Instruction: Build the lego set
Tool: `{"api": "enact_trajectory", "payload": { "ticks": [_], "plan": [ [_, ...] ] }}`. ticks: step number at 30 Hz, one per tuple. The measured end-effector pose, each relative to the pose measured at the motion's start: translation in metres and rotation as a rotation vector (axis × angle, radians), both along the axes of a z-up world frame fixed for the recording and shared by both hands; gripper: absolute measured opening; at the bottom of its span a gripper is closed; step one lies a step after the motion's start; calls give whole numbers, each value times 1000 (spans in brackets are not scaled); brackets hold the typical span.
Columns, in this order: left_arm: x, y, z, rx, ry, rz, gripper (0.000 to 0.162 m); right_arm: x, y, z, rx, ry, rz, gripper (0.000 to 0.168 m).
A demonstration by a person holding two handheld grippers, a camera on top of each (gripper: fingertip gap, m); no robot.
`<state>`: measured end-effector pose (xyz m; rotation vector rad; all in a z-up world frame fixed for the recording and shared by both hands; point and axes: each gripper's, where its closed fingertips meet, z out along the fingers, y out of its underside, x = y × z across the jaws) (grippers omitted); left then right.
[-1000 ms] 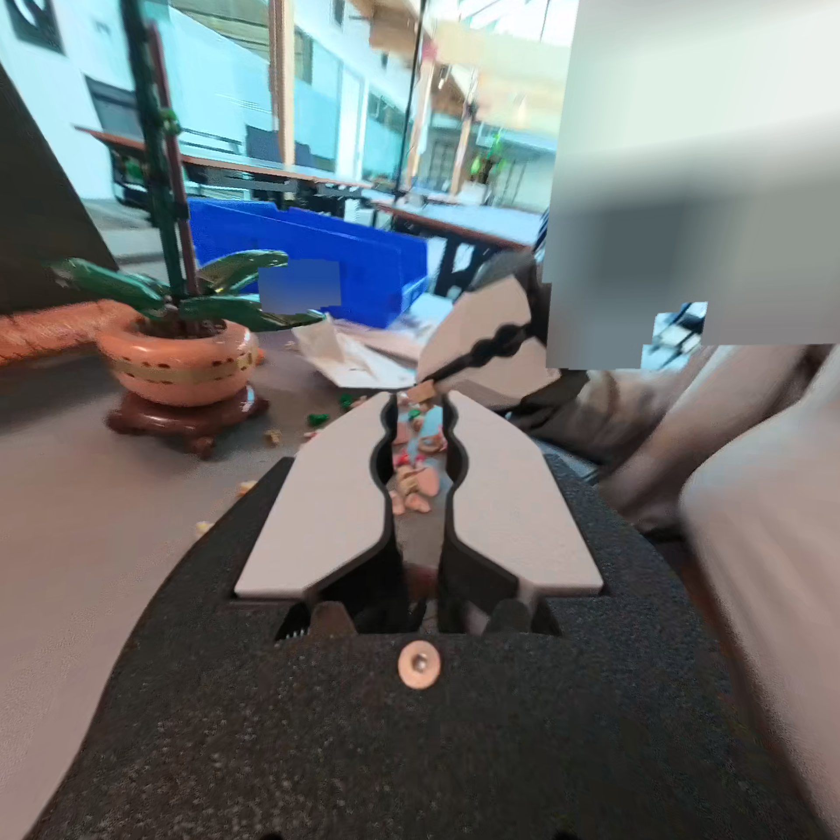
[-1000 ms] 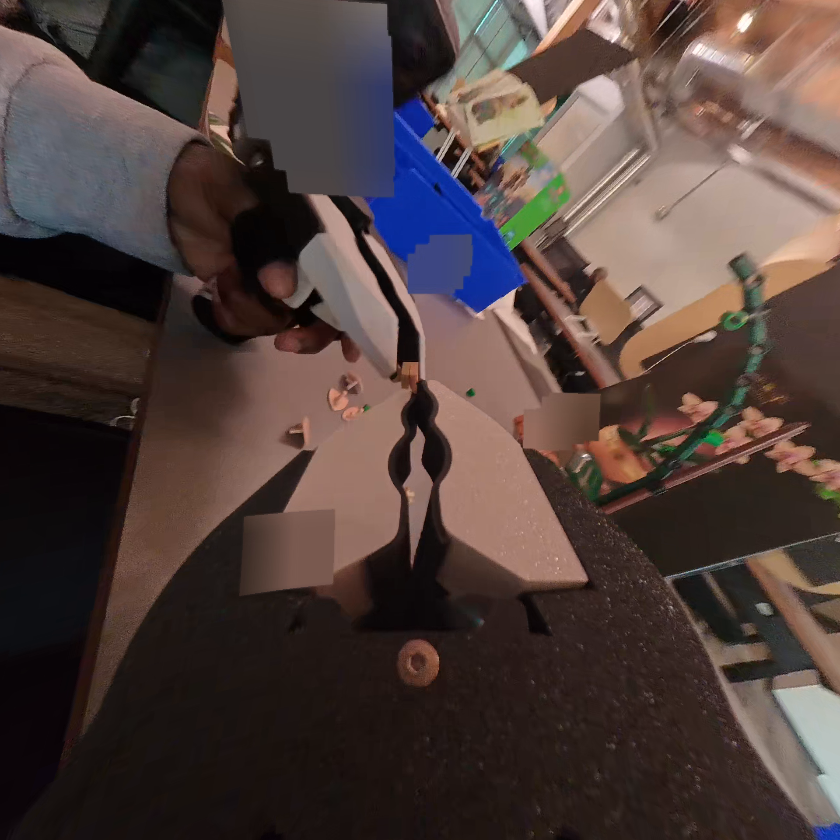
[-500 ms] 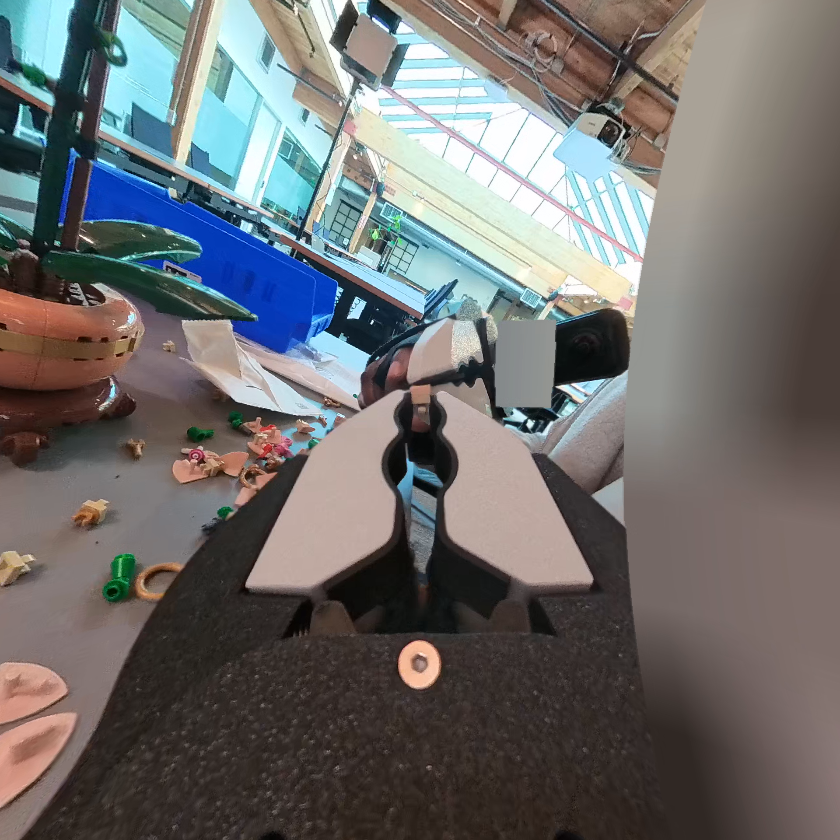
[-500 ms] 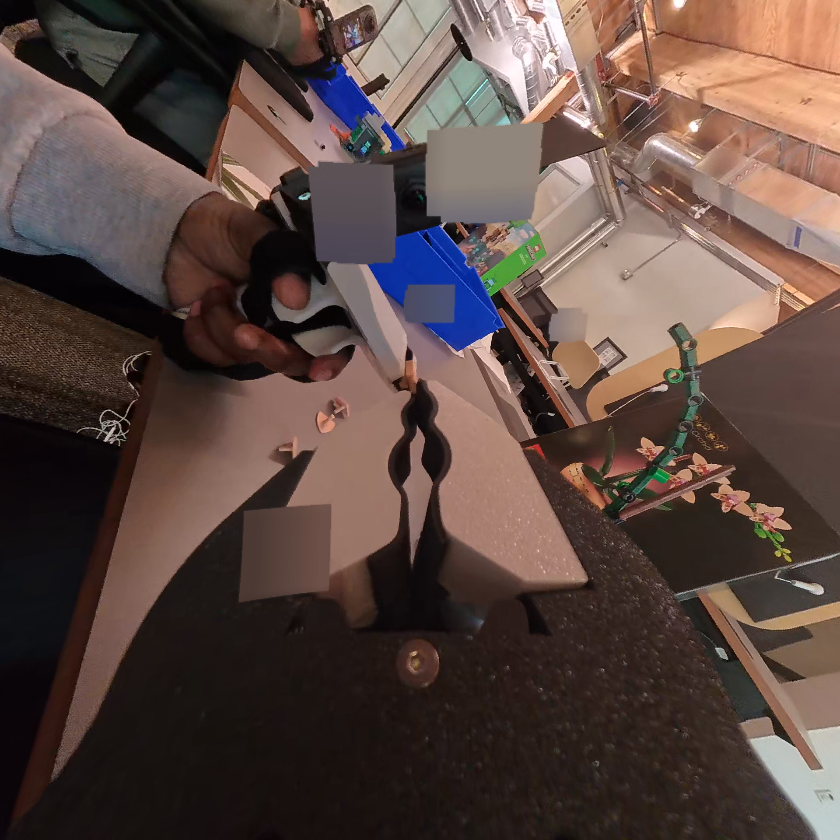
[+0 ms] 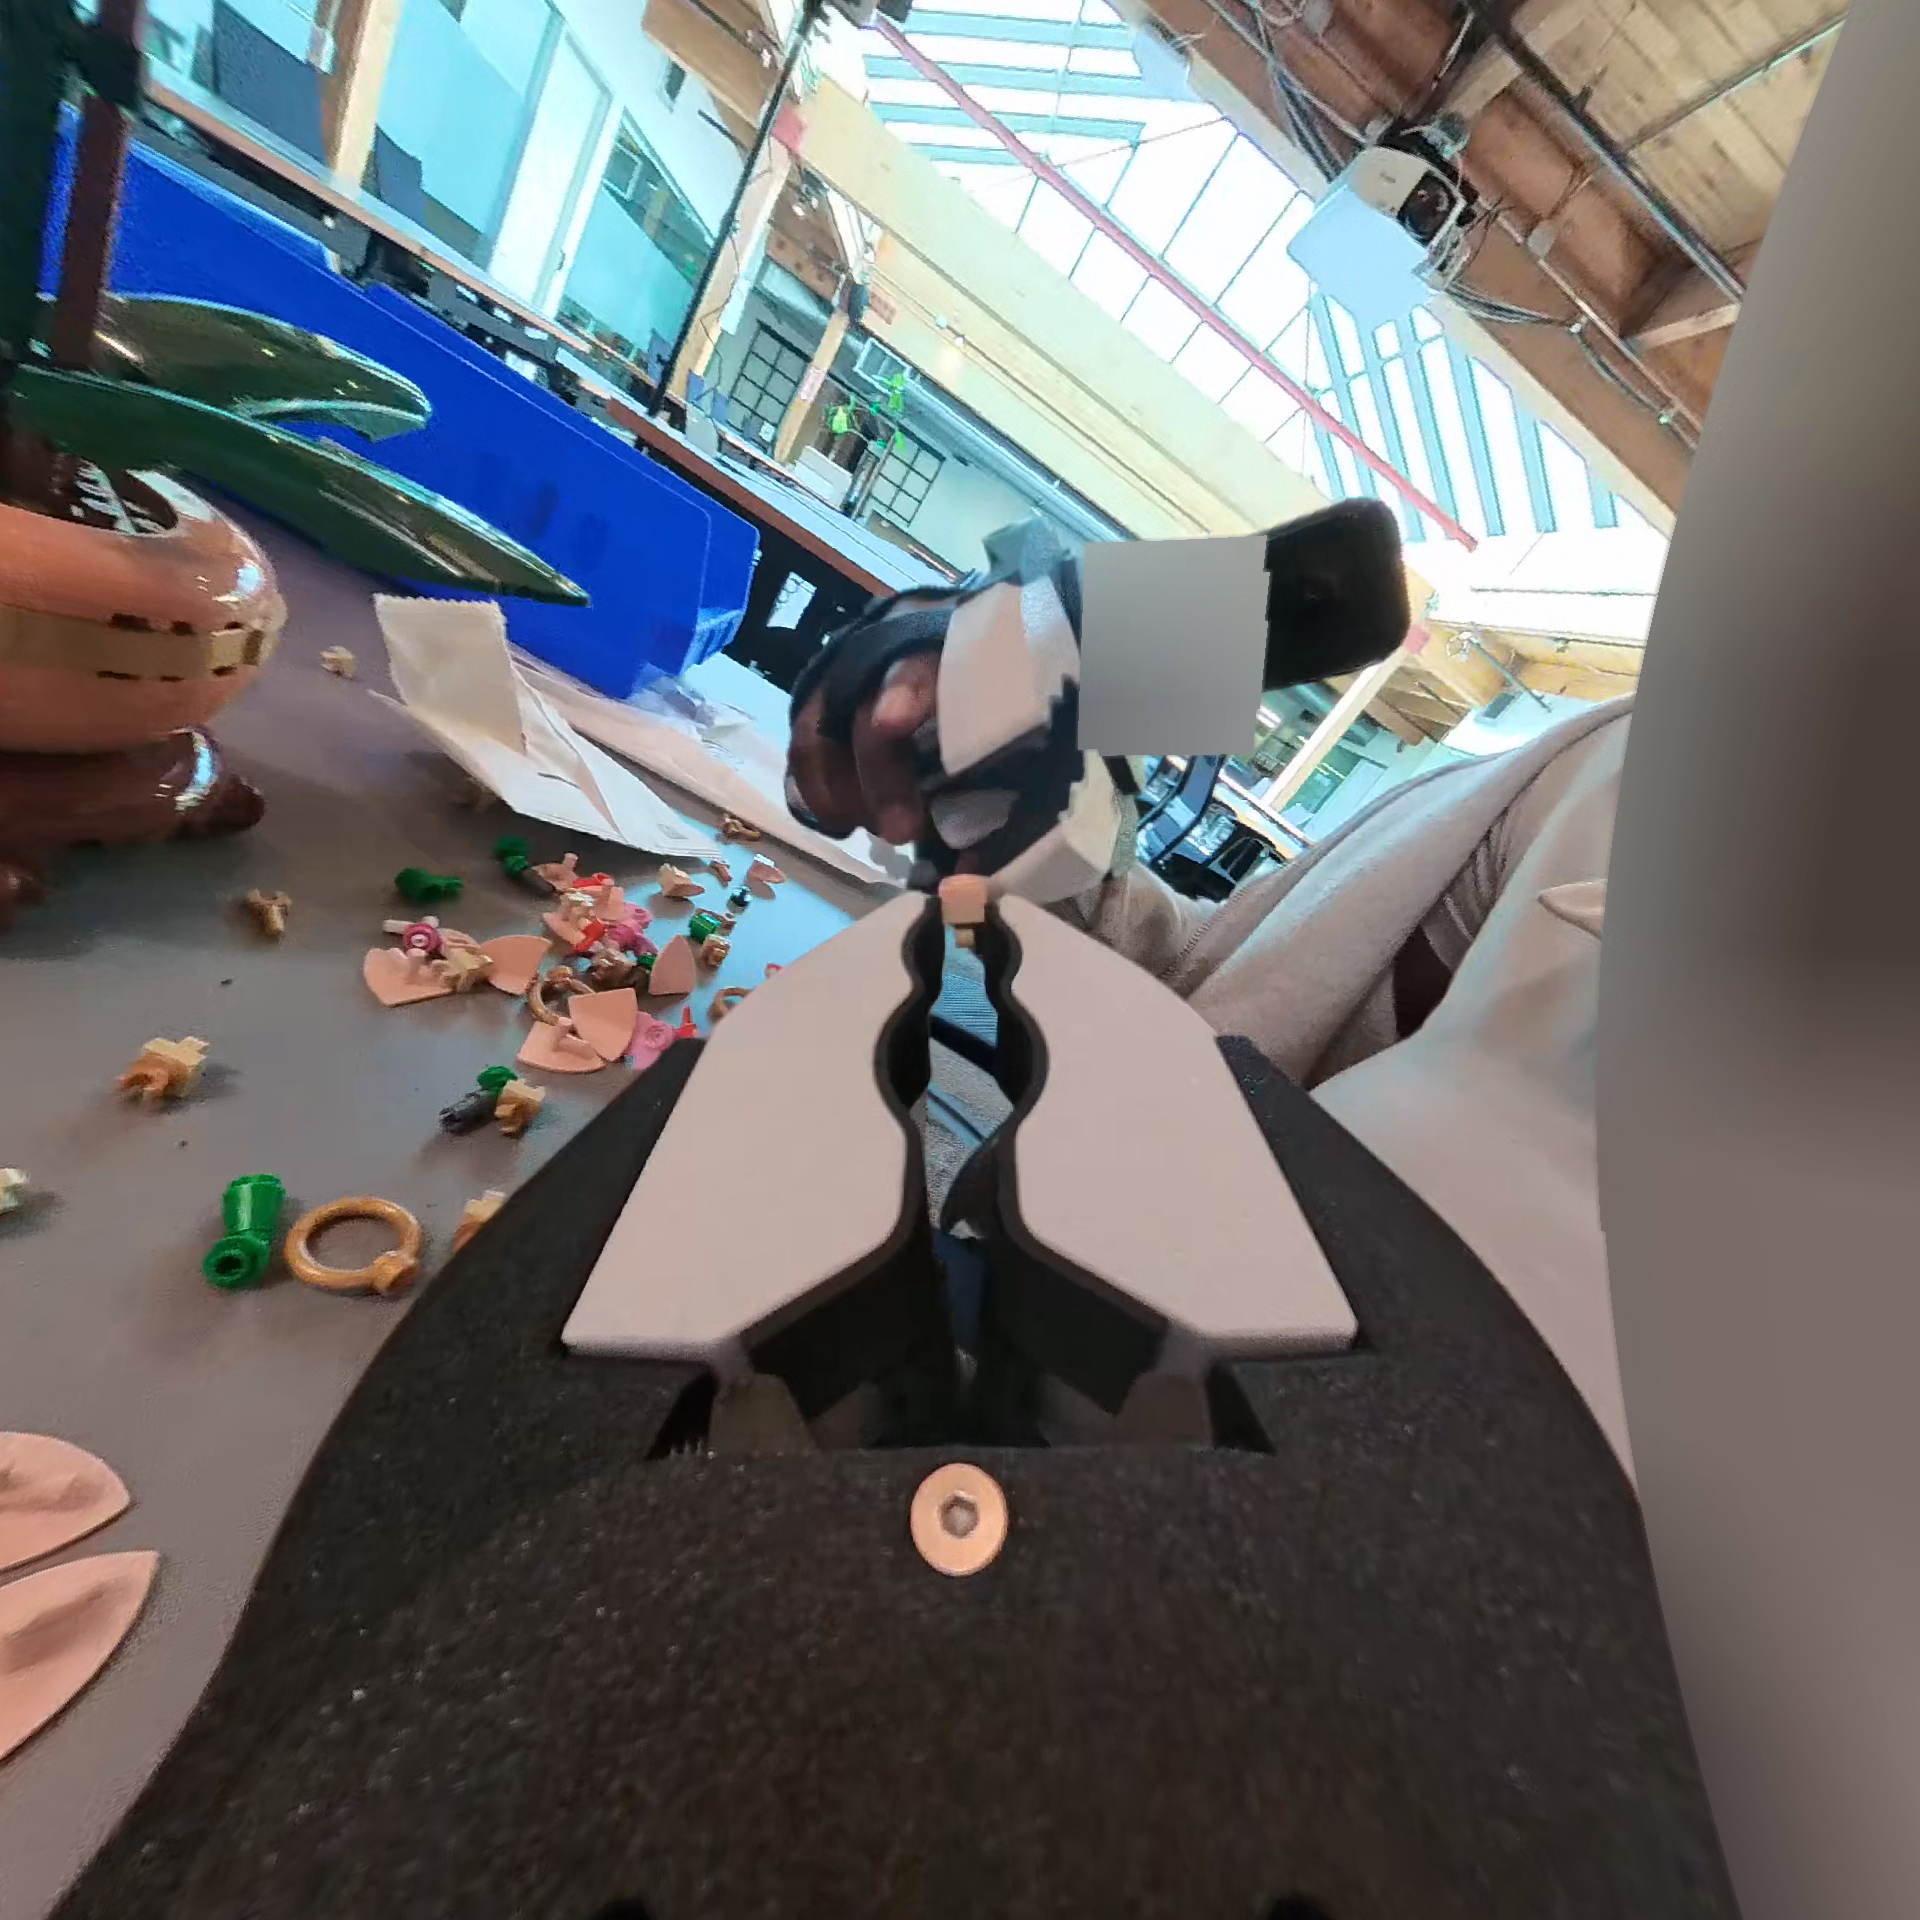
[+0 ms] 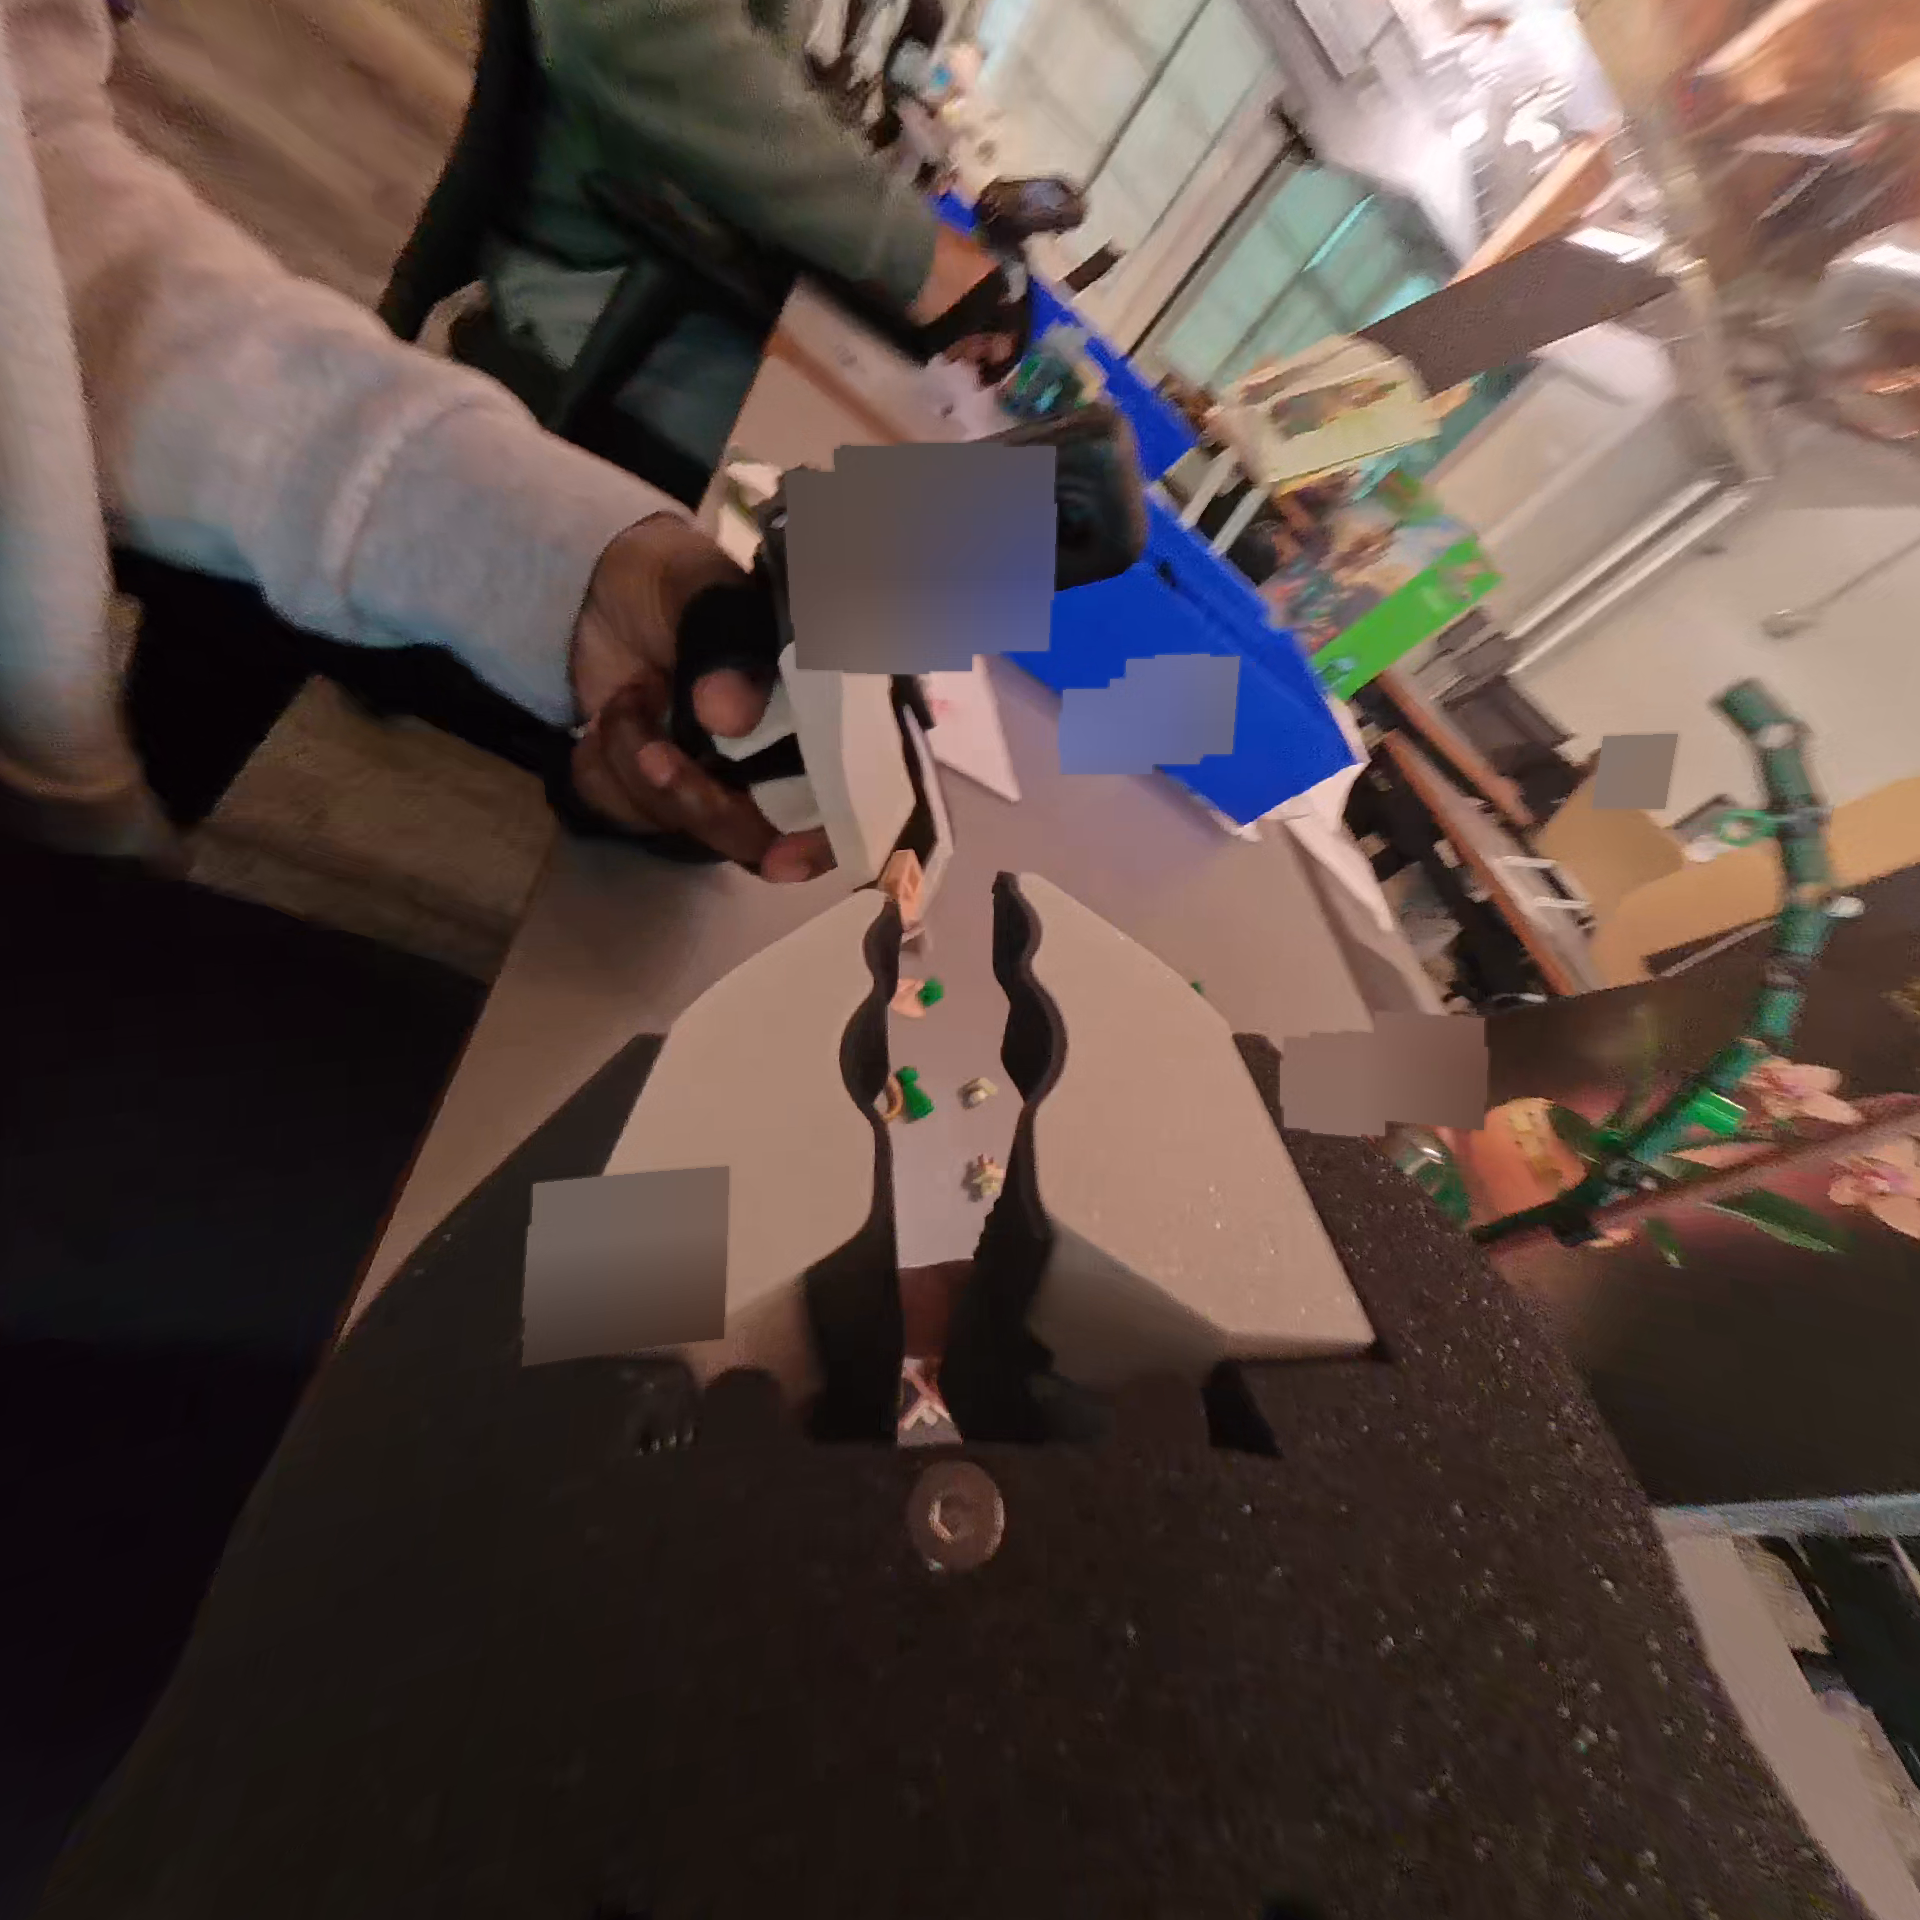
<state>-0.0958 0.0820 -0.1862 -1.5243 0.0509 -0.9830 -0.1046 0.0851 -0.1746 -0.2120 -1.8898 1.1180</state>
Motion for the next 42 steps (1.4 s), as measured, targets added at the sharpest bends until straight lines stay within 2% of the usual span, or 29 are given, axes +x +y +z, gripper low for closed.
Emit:
{"api": "enact_trajectory", "payload": {
  "ticks": [3,5,7,9,13,20,21,23,25,26,28,29,31,33,35,37,42],
  "plan": [
    [-1,-1,1,4,-16,-2,6,0,-4,-3,71,-10,44,9],
    [0,-1,1,2,-22,-10,6,-2,-2,-8,127,-26,33,18],
    [2,0,0,-2,-17,-17,6,-2,-4,-12,153,-31,46,18],
    [2,1,-1,-7,-11,-14,6,-2,-7,-12,154,-23,60,3],
    [4,1,-10,-53,88,1,6,-1,-6,-19,186,-70,74,1],
    [4,4,-19,-104,165,39,6,-7,-1,-19,116,-87,-22,0],
    [15,3,-29,-153,210,-23,5,-14,6,-6,44,-18,-102,0],
    [42,8,-36,-160,297,-84,5,-14,6,23,-98,38,-79,0],
    [41,9,-35,-156,289,-85,6,-17,7,16,-39,28,-114,0],
    [33,8,-31,-149,247,-66,5,-16,8,7,-20,8,-113,0],
    [20,5,-26,-131,226,-21,6,-13,11,-1,-96,-75,-92,0],
    [16,5,-22,-103,249,7,6,-10,13,-8,-166,-197,-65,1],
    [8,6,-19,-60,402,89,6,-2,13,-11,-386,-481,10,20],
    [0,5,-19,-27,604,178,6,7,9,-9,-524,-658,84,25],
    [-3,6,-24,-47,756,223,6,9,6,-16,-468,-688,56,22],
    [-4,6,-32,-89,880,238,6,10,4,-28,-293,-658,1,18],
    [2,7,-48,-132,1076,218,6,8,-2,-46,53,-663,-53,25]
  ]
}}
